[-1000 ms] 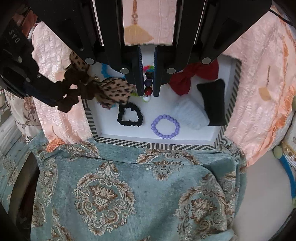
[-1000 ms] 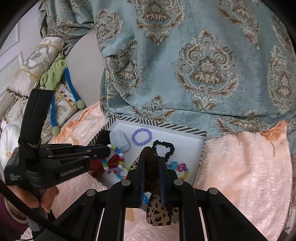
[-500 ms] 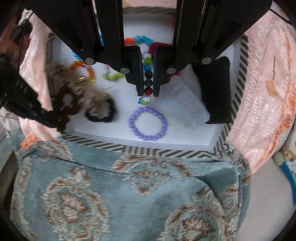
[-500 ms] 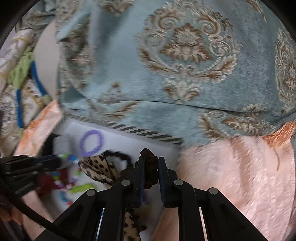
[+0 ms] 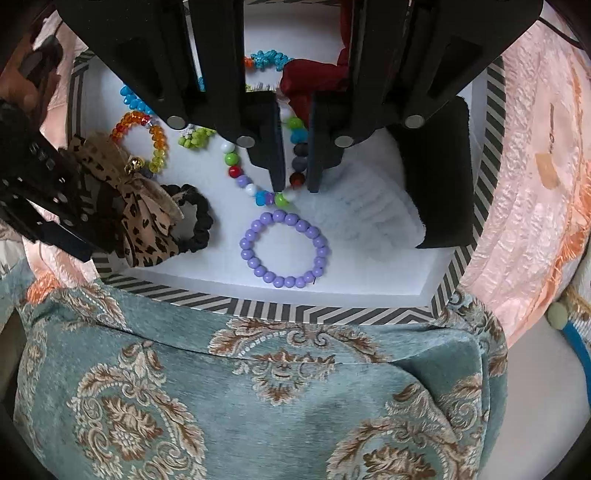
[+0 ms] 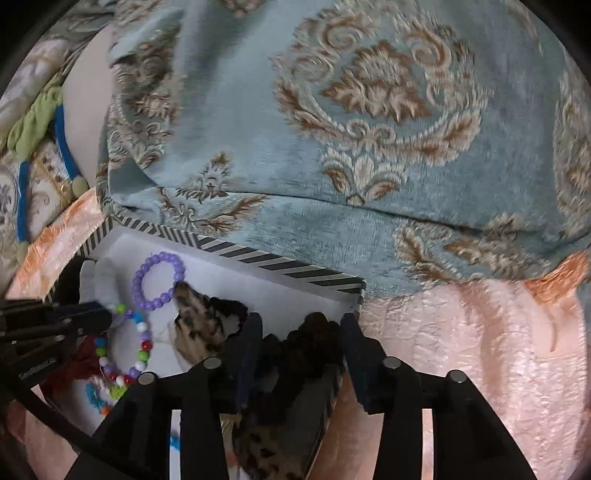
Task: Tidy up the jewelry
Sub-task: 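Carry the multicolor bracelet into the tray with the left tool while the right tool carries the leopard bow there, then open both tools to release the bracelet and leopard bow in the tray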
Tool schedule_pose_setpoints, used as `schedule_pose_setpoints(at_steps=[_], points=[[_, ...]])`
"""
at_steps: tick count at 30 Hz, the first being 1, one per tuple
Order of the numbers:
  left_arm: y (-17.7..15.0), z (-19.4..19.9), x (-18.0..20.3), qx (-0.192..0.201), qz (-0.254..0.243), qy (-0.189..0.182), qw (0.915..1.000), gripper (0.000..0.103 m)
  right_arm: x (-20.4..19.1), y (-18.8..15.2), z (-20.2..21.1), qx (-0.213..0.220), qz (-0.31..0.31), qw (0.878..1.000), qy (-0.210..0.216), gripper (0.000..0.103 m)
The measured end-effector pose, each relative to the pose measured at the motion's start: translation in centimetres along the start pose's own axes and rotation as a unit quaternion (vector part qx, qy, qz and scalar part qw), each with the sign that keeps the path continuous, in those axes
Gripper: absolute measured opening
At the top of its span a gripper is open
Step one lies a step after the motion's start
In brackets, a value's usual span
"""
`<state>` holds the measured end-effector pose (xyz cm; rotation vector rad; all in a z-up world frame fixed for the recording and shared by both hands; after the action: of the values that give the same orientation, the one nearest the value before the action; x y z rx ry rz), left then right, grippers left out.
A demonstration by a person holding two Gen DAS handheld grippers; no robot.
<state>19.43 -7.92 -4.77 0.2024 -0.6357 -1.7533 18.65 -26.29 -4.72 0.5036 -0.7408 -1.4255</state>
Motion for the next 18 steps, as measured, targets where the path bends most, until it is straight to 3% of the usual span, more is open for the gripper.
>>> schedule_pose_setpoints(at_steps=[1, 4, 13, 15, 18], points=[[-0.1, 0.1, 0.1, 0.002, -0.002, 0.0, 1.0, 0.028, -0.2, -0.2, 0.5, 0.005, 0.005, 1.0, 0.0, 0.042], [-0.6, 0.8, 0.2, 0.006, 0.006, -0.012, 0.9999, 0.038, 0.0, -0.8, 2.1, 0.007, -0.007, 1.0, 0.011, 0.042], [-2.7, 4.4, 0.4, 0.031, -0.007, 0.016, 0.9994, 0.039, 0.4, -3.0, 6.8, 0.004, -0.057, 0.998, 0.029, 0.048], [-3.3, 5.5, 0.7, 0.04, -0.015, 0.024, 0.9988, 0.039, -0.1, -3.3, 7.6, 0.002, -0.06, 0.998, 0.03, 0.057], [-4.3, 6.8, 1.1, 0.048, -0.016, 0.026, 0.9984, 0.039, -0.9, -3.7, 9.2, 0.008, -0.068, 0.997, 0.034, 0.059]])
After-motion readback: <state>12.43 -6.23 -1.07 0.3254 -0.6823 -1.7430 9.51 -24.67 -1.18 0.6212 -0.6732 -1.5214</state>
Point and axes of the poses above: each gripper's, at about its wrist camera, not at the fingertips, and z roughly against the way its jaws point, x to its right, y to its top, the point moved 3 cm from there along -z, roughly the way its jaws point, and after that the axes turned 12 degrees about -y, right-handed, at the moved point
